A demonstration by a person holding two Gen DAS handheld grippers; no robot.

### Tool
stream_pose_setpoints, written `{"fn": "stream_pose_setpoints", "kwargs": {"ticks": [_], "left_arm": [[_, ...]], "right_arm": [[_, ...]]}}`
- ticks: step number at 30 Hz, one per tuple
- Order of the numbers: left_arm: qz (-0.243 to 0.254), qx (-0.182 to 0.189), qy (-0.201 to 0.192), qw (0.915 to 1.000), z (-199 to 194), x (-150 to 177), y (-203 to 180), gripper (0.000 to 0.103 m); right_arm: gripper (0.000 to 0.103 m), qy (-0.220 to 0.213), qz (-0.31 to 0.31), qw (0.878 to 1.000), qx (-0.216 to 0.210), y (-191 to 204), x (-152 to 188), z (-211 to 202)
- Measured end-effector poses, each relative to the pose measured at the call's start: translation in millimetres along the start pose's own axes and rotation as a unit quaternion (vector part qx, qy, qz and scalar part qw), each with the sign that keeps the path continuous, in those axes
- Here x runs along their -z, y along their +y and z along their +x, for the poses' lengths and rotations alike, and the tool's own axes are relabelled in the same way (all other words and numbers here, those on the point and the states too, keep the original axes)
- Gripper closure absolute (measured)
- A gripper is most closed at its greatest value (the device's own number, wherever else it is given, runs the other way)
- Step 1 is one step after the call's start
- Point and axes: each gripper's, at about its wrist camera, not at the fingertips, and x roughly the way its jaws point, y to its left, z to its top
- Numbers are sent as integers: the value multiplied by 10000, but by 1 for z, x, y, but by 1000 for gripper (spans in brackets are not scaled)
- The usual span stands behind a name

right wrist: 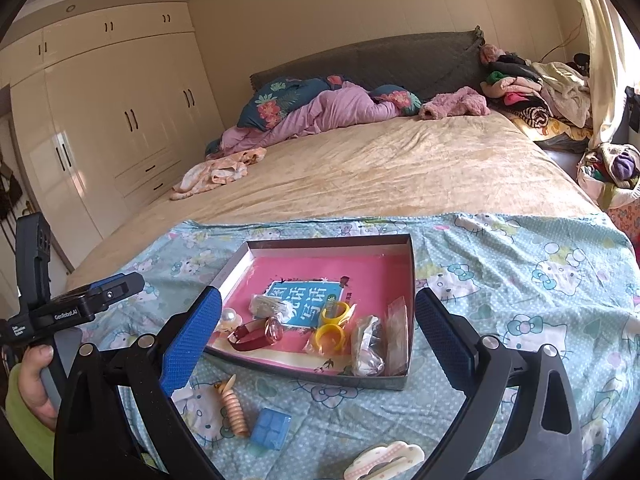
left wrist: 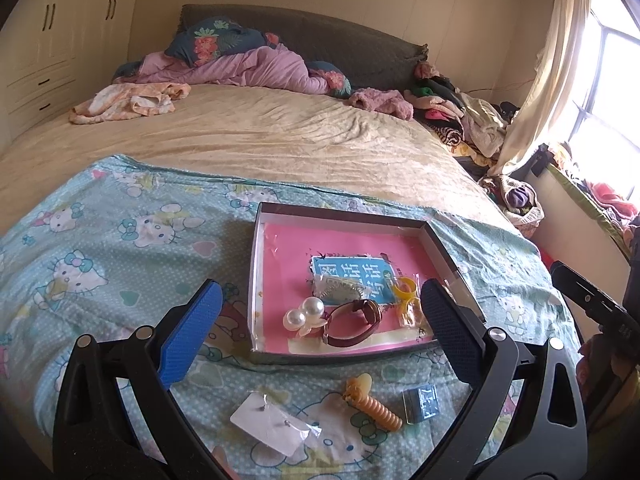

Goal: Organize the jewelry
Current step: 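Grasp the blue plastic case with the right tool while the left tool grasps the white earring card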

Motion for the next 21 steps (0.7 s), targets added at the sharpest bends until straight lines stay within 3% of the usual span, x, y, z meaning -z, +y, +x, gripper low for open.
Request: {"fn": "stream_pose_setpoints", "kwargs": {"ticks": [21], "left_arm": [[323, -310, -109, 9989, -43, 23, -6, 10]], "right_arm": [[7, 58, -372, 9988, -314, 41, 13, -29]]}}
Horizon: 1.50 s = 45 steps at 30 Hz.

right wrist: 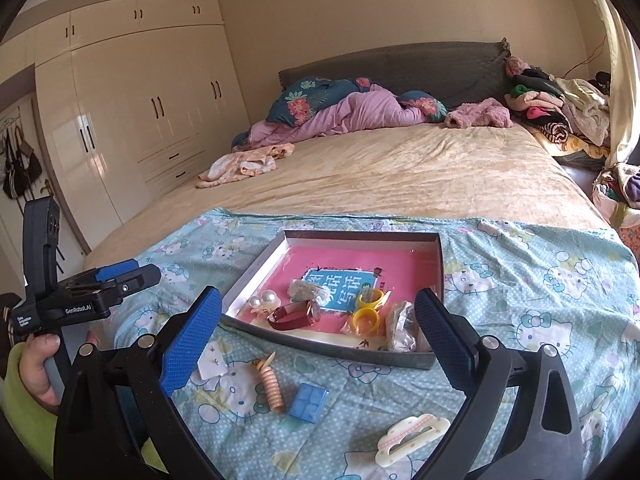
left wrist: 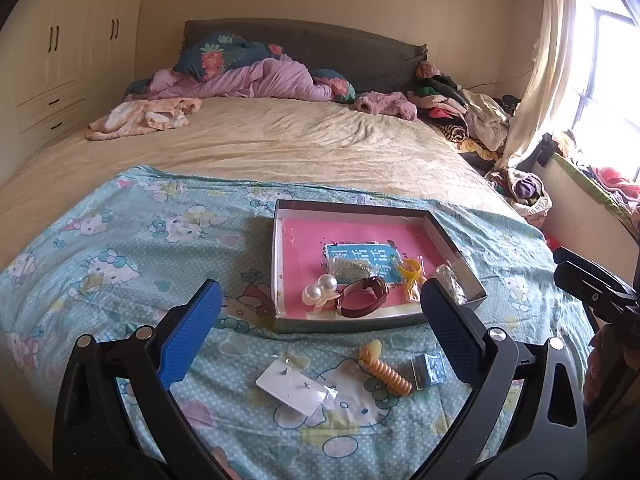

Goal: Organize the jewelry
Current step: 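Grasp the blue plastic case with the right tool while the left tool grasps the white earring card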

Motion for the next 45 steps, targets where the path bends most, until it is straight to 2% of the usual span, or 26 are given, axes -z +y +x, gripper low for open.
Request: {"fn": "stream_pose_setpoints", "kwargs": {"ticks": [17, 29, 34, 39, 45], "left_arm": [[166, -280, 354, 9988, -3, 38, 6, 10], [0, -333, 839, 9959, 27, 62, 23, 10], [-230, -217, 1203, 9922, 48, 78, 36, 10], [-504, -3, 1510, 9873, 67, 90, 44, 10], [-426, 183, 1736, 9837, 83, 99, 34, 10]], "right_arm": [[7, 572, -71, 9981, -209, 22, 36, 12], [7, 989, -31, 9949, -172, 22, 56, 36], [7, 1215, -3, 9926, -80, 18, 67, 53], [21, 1517, 107, 9883, -90, 10, 81, 73], [28, 1688, 226, 9854, -56, 1, 95, 88]]}}
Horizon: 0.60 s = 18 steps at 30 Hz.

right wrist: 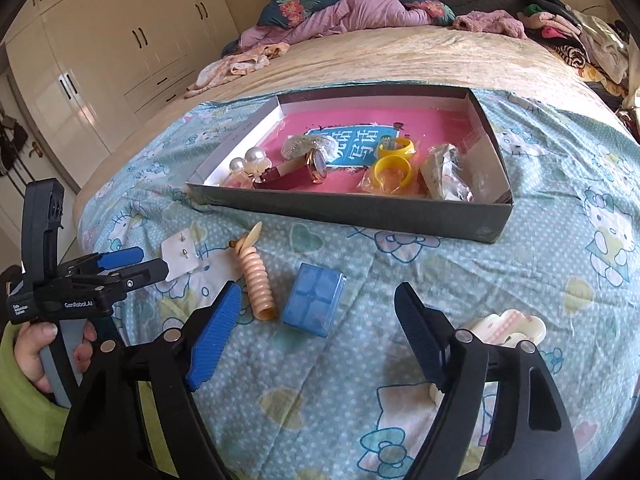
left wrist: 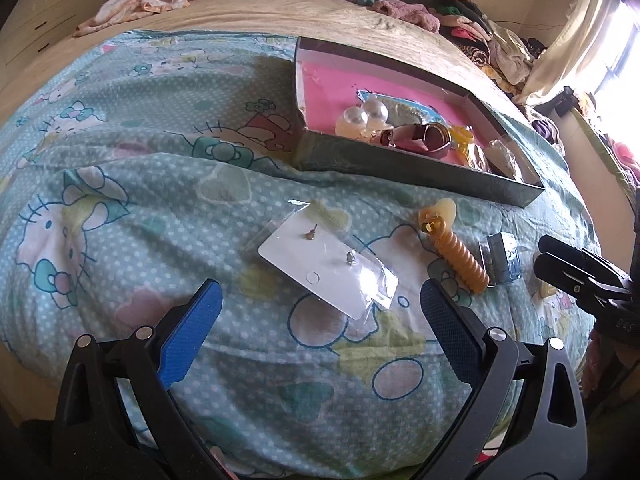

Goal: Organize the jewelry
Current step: 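Grasp the blue plastic case with the right tool while the left tool grasps the white earring card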

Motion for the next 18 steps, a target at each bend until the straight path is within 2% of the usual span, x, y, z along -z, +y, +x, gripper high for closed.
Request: {"fn": "stream_pose_setpoints", "kwargs": {"ticks": [5, 10, 14, 15, 16, 18], "left_arm": [[-4, -32, 100, 9999, 14, -1, -2, 10], [23, -145, 46, 9999, 22, -6, -4, 11], [223, -433, 12, 9988, 29, -8, -12, 21], [280, -466, 1, 9985, 29, -8, -13, 27], [344, -517, -29, 9981, 28, -7, -15, 40], [392, -486, -110, 9980, 25, -8, -16, 76]], "right_arm": [[34, 173, 34, 9998, 48, -5, 3, 16], [43, 325, 17, 9994, -77, -4, 4, 31], [60, 387, -168, 9991, -66, 2, 3, 43], [61, 389, -176, 9990, -95, 2, 4, 45], [61, 373, -207, 9990, -94, 2, 4, 47], [62, 337, -305, 9989, -82, 3, 4, 47]]}}
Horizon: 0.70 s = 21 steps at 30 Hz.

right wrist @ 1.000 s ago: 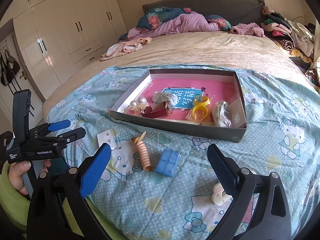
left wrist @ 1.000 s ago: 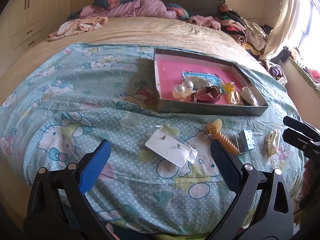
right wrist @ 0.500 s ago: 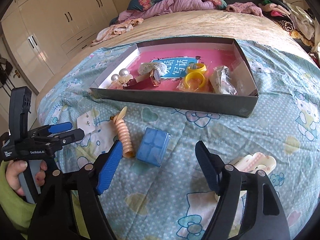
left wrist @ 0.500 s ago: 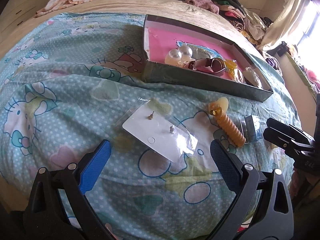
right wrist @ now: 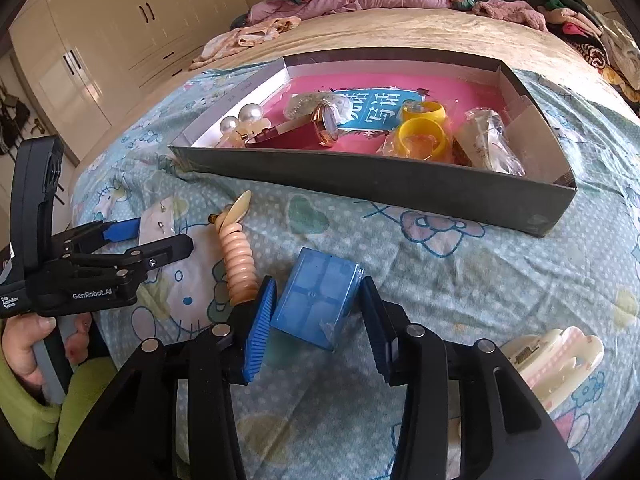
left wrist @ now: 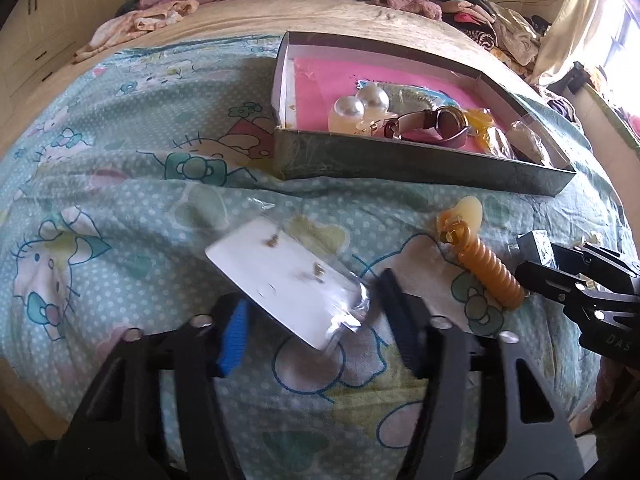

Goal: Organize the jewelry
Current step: 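Grasp the blue plastic case with the right tool while the left tool grasps the white earring card, then lower the card into the box with the left tool while the right tool drops the blue case in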

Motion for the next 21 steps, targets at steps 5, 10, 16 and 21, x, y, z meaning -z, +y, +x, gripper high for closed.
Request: {"fn": "stream_pose_setpoints", "kwargs": {"ticks": [5, 10, 16, 21], "left_arm": [[-5, 236, -255, 9994, -14, -2, 0, 92], [81, 358, -488, 9981, -34, -8, -5, 93], [-7, 565, -880, 9945, -63, -22, -4, 93], [52, 608, -1074, 9923, -74, -39, -9, 93]], "right_arm": [[64, -130, -54, 9999, -60, 0, -2, -10], [65, -359, -92, 9993, -103, -2, -8, -29], [65, -703, -180, 9973, -99, -1, -20, -53], [66, -970, -271, 9949, -37, -2, -34, -67]]}}
